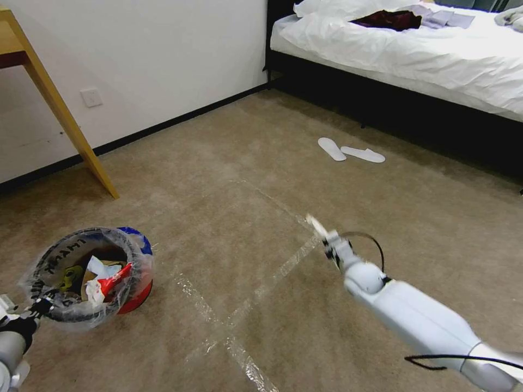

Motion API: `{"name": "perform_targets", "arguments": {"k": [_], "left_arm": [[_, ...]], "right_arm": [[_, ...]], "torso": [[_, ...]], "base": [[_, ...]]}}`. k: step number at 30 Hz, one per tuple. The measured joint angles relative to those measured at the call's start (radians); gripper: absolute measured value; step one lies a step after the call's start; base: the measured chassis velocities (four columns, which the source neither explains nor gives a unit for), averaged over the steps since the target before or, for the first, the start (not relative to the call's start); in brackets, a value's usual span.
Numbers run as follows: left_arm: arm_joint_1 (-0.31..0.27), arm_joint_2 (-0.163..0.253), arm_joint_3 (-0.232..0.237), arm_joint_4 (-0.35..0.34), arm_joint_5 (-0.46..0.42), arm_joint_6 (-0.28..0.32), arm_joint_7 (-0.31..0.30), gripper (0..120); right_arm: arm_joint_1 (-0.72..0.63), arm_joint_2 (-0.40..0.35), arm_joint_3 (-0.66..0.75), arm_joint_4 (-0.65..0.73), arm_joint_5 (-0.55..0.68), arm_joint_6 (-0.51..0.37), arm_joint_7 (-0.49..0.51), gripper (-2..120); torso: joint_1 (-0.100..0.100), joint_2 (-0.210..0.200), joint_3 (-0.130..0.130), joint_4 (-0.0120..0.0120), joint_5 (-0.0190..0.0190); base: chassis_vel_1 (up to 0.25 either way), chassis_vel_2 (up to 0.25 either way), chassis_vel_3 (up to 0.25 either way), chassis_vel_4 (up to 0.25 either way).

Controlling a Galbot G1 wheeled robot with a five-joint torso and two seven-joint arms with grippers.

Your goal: Pick up the trash bin and place the garbage on the floor into it.

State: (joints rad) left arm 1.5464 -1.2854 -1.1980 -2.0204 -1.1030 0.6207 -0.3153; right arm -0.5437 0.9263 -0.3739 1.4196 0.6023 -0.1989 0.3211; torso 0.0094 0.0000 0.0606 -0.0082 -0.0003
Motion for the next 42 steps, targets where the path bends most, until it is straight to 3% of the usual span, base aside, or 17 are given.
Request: {"name": "perform_targets", "arguments": {"k": [1, 4, 7, 9, 11, 13, 21, 33, 42], "left_arm": [[0.0, 0.0, 0.0, 0.0, 0.0, 0.0, 0.0, 0], [0.002, 0.001, 0.007, -0.011, -0.006, 0.01, -0.011, 0], [0.004, 0.002, 0.01, -0.017, -0.011, 0.015, -0.015, 0], [0.008, 0.004, 0.017, -0.026, -0.015, 0.023, -0.023, 0], [0.009, 0.005, 0.018, -0.028, -0.015, 0.024, -0.024, 0], [0.012, 0.009, 0.025, -0.036, -0.018, 0.03, -0.029, 0], [0.015, 0.017, 0.034, -0.047, -0.028, 0.038, -0.04, 0], [0.011, 0.036, 0.035, -0.052, -0.056, 0.05, -0.06, 0], [0.007, 0.045, 0.035, -0.05, -0.073, 0.052, -0.07, 0]], "right_arm": [[0.0, 0.0, 0.0, 0.0, 0.0, 0.0, 0.0, 0], [0.11, 0.025, -0.011, 0.183, 0.208, 0.058, -0.034, 0], [0.161, 0.044, -0.02, 0.234, 0.27, 0.081, -0.042, 0], [0.258, 0.104, -0.065, 0.321, 0.401, 0.136, -0.052, 0], [0.277, 0.119, -0.073, 0.337, 0.424, 0.145, -0.052, 0], [0.346, 0.224, -0.106, 0.383, 0.513, 0.168, -0.053, 0], [0.434, 0.372, -0.232, 0.399, 0.66, 0.225, -0.089, 0], [0.487, 0.437, -0.396, 0.387, 0.674, 0.265, -0.133, 0], [0.497, 0.455, -0.527, 0.33, 0.616, 0.264, -0.146, 0]], "torso": [[0.0, 0.0, 0.0, 0.0, 0.0], [0.0, 0.0, 0.0, -0.0003, 0.0003], [0.0, 0.0, 0.0, 0.0002, 0.0001], [0.0, 0.0, 0.0, 0.0001, 0.0004], [0.0, 0.0, 0.0, 0.0001, 0.0003], [0.0, 0.0, 0.0, 0.0001, 0.0002], [0.0, 0.0, 0.0, -0.0001, -0.0001], [0.0, 0.0, 0.0, 0.0, 0.0], [0.0, 0.0, 0.0, 0.0, 0.0001]], "base": [[0.0, 0.0, 0.0, 0.0], [0.0, 0.0, 0.0, 0.0], [0.0, 0.0, 0.0, 0.0], [0.0, 0.0, 0.0, 0.0], [0.0, 0.0, 0.0, 0.0], [0.0, 0.0, 0.0, 0.0], [0.0, 0.0, 0.0, 0.0], [0.0, 0.0, 0.0, 0.0], [0.0, 0.0, 0.0, 0.0]]}}
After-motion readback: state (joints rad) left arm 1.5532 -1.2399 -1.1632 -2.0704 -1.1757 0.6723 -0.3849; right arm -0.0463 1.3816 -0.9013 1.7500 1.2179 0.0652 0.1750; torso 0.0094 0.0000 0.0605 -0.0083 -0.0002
